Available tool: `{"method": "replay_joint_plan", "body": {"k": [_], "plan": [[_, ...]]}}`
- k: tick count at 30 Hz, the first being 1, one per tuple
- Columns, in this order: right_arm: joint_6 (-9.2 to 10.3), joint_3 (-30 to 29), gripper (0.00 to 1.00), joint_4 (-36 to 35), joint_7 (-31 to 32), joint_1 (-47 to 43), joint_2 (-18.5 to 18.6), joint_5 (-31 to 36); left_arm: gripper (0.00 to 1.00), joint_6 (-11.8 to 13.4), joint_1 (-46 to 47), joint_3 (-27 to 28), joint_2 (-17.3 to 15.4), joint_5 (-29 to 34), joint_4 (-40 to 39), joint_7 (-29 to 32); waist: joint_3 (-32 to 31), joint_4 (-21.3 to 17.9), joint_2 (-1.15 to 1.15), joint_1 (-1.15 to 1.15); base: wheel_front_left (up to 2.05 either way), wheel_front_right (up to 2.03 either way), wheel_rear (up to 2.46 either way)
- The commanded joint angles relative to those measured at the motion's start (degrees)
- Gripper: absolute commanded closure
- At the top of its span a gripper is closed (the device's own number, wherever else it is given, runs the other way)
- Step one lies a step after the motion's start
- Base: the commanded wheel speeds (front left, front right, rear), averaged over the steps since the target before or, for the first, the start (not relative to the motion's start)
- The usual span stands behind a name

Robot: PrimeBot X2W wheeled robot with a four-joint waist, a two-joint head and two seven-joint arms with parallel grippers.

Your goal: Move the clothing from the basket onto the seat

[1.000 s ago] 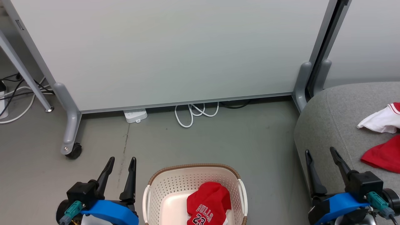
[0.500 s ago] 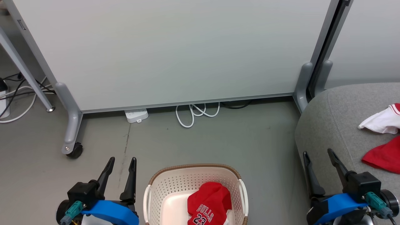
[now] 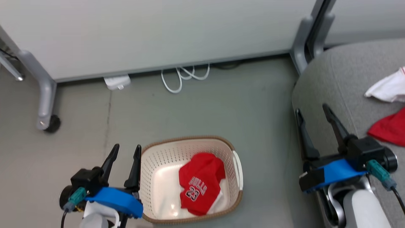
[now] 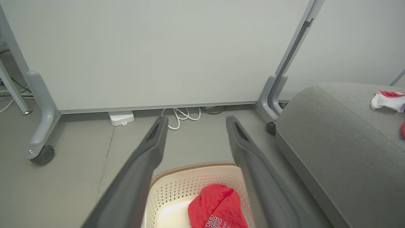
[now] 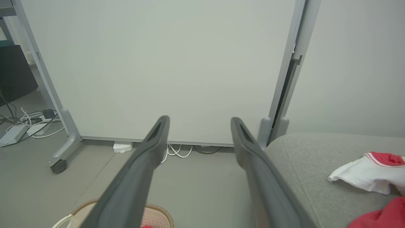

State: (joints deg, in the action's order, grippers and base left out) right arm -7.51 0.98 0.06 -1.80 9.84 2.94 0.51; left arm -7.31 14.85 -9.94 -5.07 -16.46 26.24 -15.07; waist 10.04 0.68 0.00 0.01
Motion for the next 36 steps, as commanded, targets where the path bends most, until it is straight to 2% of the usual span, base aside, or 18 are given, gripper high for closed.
{"method": "replay_joint_plan", "body": {"k": [1,10,17,23,36], "plan": [[0.04,0.6,0.0,-0.4,-0.3,2.4,-0.1,0.6,0.0,-0.2,2.1,-0.5,-0.2,-0.7,0.6,-0.2,7.6,-3.7,0.0,-0.01,0.0,0.0,0.0],[0.05,4.4,0.0,-0.2,-2.0,13.2,0.5,1.4,0.0,-0.2,13.5,-4.5,-0.4,-3.0,10.3,-0.2,21.6,-9.4,0.0,-0.01,0.0,0.0,0.0],[0.05,5.5,0.0,0.8,-3.2,16.7,0.2,0.6,0.0,-0.2,19.6,-6.8,0.3,-4.3,17.5,-0.2,27.0,-12.6,0.0,-0.01,0.0,0.0,0.0],[0.05,6.4,0.0,1.8,-4.8,17.9,-0.1,-0.3,0.0,-0.2,24.6,-11.4,0.0,-4.2,22.4,-0.2,31.6,-15.6,0.0,-0.01,0.0,0.0,0.0],[0.04,8.9,0.0,2.6,-9.0,21.6,-0.1,-5.6,0.0,-0.2,35.0,-18.8,-5.6,-4.5,33.0,1.3,41.2,-21.6,0.0,-0.01,0.0,0.0,0.0]]}}
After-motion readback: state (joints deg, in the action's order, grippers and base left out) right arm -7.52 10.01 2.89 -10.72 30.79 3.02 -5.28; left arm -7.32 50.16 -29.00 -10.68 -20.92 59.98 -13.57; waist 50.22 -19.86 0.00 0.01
